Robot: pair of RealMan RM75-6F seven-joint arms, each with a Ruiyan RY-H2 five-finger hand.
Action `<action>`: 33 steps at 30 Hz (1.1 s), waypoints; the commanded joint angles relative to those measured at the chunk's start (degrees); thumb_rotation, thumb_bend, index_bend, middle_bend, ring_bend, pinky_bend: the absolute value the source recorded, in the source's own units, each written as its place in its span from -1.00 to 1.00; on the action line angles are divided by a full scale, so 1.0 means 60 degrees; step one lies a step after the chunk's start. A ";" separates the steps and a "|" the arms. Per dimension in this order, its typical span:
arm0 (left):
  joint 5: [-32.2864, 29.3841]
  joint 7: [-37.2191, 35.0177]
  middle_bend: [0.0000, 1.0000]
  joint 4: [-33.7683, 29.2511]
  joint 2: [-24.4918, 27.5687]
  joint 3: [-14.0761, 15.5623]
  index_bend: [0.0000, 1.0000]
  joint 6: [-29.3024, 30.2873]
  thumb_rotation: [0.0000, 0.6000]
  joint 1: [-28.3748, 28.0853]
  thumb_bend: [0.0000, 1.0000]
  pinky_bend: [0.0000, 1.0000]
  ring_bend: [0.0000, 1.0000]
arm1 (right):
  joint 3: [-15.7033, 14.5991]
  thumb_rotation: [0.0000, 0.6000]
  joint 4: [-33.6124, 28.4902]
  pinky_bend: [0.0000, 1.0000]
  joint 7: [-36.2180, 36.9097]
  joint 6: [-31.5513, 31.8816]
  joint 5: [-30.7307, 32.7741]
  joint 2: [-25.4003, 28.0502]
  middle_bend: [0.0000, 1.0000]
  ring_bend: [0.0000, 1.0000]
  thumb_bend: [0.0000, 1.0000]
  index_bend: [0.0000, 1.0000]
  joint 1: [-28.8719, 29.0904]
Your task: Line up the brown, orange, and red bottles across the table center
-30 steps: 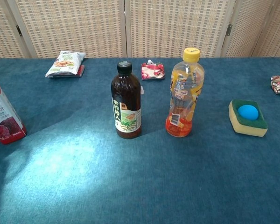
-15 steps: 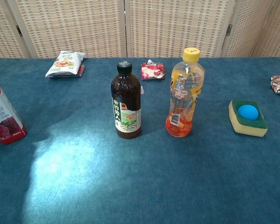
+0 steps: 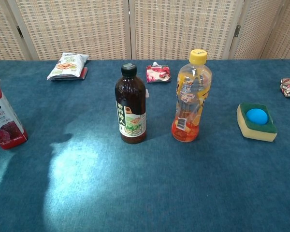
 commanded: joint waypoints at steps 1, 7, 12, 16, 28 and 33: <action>-0.0155 0.0268 -1.00 0.0038 -0.0186 -0.0022 -0.95 0.0217 1.00 -0.0037 -0.95 -0.54 -0.92 | 0.0005 1.00 -0.0001 -0.20 0.0040 -0.0005 -0.0026 0.0018 -0.50 -0.62 -1.00 -0.78 -0.0006; -0.0512 0.1178 -1.00 0.0085 -0.0483 0.0082 -0.64 0.0622 1.00 -0.0088 -0.95 -0.11 -0.67 | 0.0038 1.00 0.0012 -0.20 0.0127 0.0010 -0.0062 0.0044 -0.50 -0.62 -1.00 -0.78 -0.0036; -0.0606 0.1544 -0.73 0.0167 -0.0712 0.0056 -0.42 0.1029 1.00 -0.0071 -0.95 0.16 -0.38 | 0.0059 1.00 0.0021 -0.20 0.0151 -0.0016 -0.0092 0.0033 -0.50 -0.62 -1.00 -0.78 -0.0043; -0.0576 0.1611 -0.48 0.0213 -0.0815 0.0038 -0.21 0.1142 1.00 -0.0081 -0.95 0.33 -0.17 | 0.0080 1.00 0.0029 -0.20 0.0178 -0.0042 -0.0094 0.0031 -0.50 -0.62 -1.00 -0.78 -0.0045; -0.0218 0.1800 -0.37 -0.0178 -0.0848 -0.0222 -0.10 0.1368 1.00 -0.0331 -0.95 0.43 -0.07 | 0.0118 1.00 0.0066 -0.20 0.0266 -0.0013 -0.0154 0.0013 -0.50 -0.62 -1.00 -0.78 -0.0083; -0.0285 0.2160 -0.37 -0.0458 -0.0902 -0.0406 -0.10 0.1447 1.00 -0.0559 -0.95 0.43 -0.07 | 0.0119 1.00 0.0060 -0.20 0.0233 -0.0032 -0.0179 -0.0011 -0.50 -0.62 -1.00 -0.78 -0.0090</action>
